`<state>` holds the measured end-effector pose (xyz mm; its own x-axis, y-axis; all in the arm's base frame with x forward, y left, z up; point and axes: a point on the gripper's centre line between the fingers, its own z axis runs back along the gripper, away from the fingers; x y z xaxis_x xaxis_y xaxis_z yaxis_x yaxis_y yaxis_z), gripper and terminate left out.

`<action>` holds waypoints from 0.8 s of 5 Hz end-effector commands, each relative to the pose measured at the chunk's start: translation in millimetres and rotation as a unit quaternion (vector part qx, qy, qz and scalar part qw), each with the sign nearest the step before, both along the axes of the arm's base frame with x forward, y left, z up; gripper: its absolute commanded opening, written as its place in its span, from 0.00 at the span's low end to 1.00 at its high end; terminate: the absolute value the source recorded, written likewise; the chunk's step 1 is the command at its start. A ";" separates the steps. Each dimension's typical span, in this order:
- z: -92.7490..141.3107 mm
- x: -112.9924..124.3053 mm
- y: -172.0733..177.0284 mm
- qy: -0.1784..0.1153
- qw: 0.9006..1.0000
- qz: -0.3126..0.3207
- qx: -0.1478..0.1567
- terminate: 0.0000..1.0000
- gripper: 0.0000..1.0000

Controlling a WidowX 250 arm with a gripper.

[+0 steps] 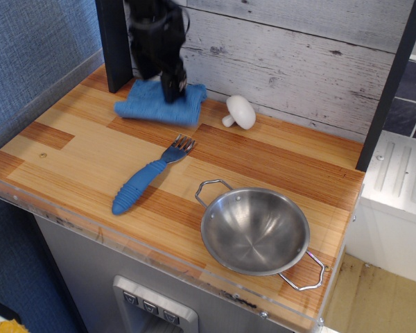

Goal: Slide towel towards the top of the counter.

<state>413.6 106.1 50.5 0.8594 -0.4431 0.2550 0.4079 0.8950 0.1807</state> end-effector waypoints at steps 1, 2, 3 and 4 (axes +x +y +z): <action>87.5 19.5 -6.5 -0.091 0.996 -0.003 0.018 0.00 1.00; 97.1 14.4 -9.8 -0.099 0.995 -0.004 0.018 0.00 1.00; 103.5 4.6 -13.9 -0.101 0.995 -0.002 0.016 0.00 1.00; 109.3 -9.8 -15.2 -0.105 0.994 0.005 0.013 0.00 1.00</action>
